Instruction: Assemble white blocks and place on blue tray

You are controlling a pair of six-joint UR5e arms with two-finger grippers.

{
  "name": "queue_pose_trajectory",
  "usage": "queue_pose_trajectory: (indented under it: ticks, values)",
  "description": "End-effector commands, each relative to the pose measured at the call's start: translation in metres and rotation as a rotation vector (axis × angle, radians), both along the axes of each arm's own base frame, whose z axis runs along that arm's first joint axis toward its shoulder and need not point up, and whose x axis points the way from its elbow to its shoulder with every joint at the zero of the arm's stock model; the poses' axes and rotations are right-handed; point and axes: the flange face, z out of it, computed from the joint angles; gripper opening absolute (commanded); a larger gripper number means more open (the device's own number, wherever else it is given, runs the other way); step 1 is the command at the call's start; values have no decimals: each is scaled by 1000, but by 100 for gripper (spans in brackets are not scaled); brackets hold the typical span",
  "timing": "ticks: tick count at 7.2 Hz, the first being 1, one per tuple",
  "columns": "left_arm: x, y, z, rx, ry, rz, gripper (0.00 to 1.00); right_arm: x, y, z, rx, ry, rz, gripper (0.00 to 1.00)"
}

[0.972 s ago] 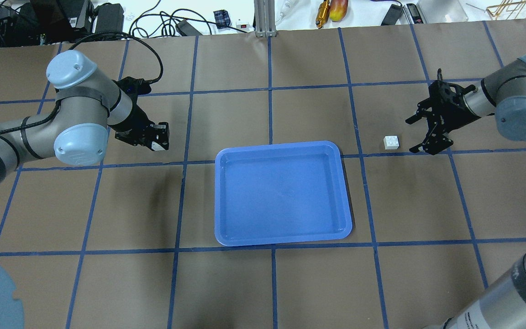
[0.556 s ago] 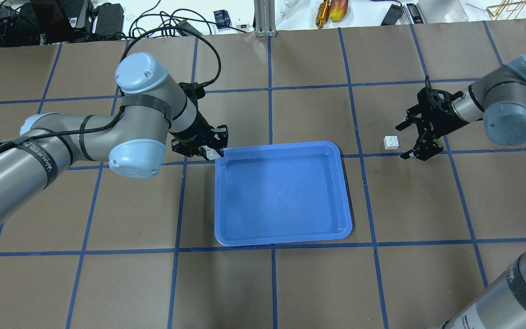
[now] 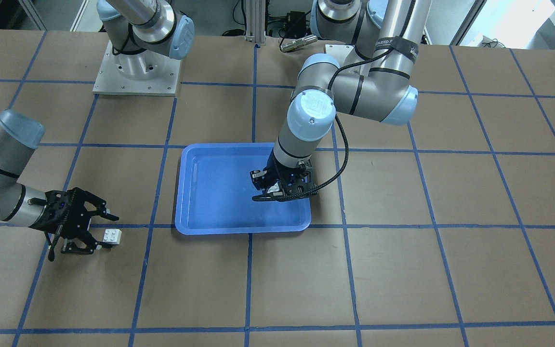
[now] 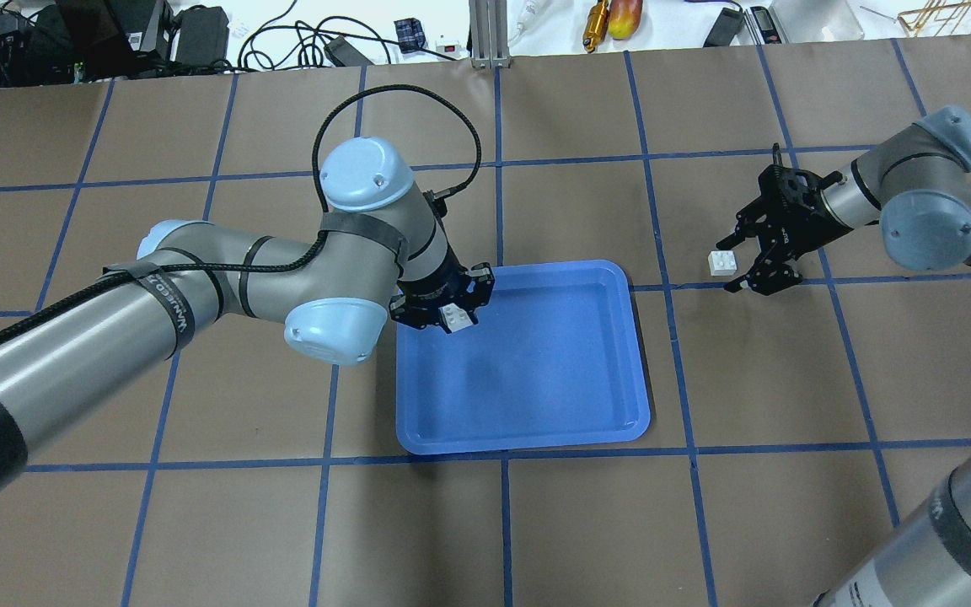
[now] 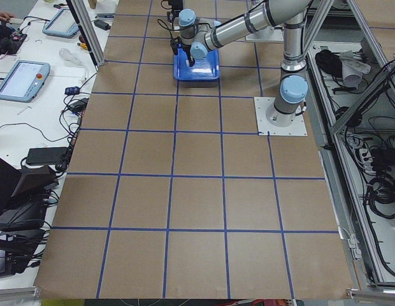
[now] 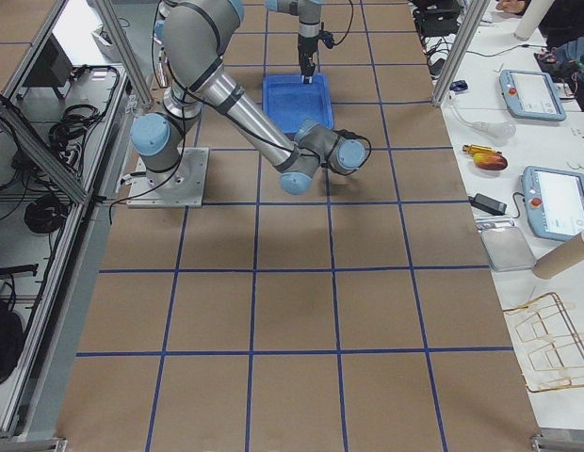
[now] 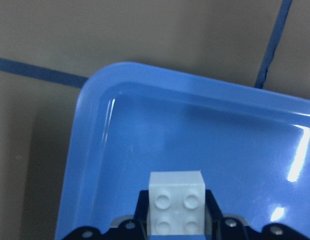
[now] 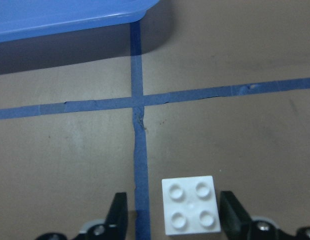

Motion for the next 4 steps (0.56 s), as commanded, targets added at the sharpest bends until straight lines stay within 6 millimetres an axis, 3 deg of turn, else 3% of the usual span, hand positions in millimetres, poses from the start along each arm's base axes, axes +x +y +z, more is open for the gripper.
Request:
queue_pose_trajectory:
  ticks: [1, 2, 3, 4]
  values:
    - [-39, 16, -9, -60, 18, -115, 6, 0, -1, 2, -3, 1, -1, 18]
    - [-47, 24, -16, -46, 17, -140, 6, -1, -3, 6, -11, 6, -5, 14]
    - [-45, 28, -28, -29, 7, -178, 16, -1, -4, 11, -14, 7, -12, 14]
    - [-44, 30, -38, -16, -3, -203, 20, 1, -4, 21, -28, 10, -9, 11]
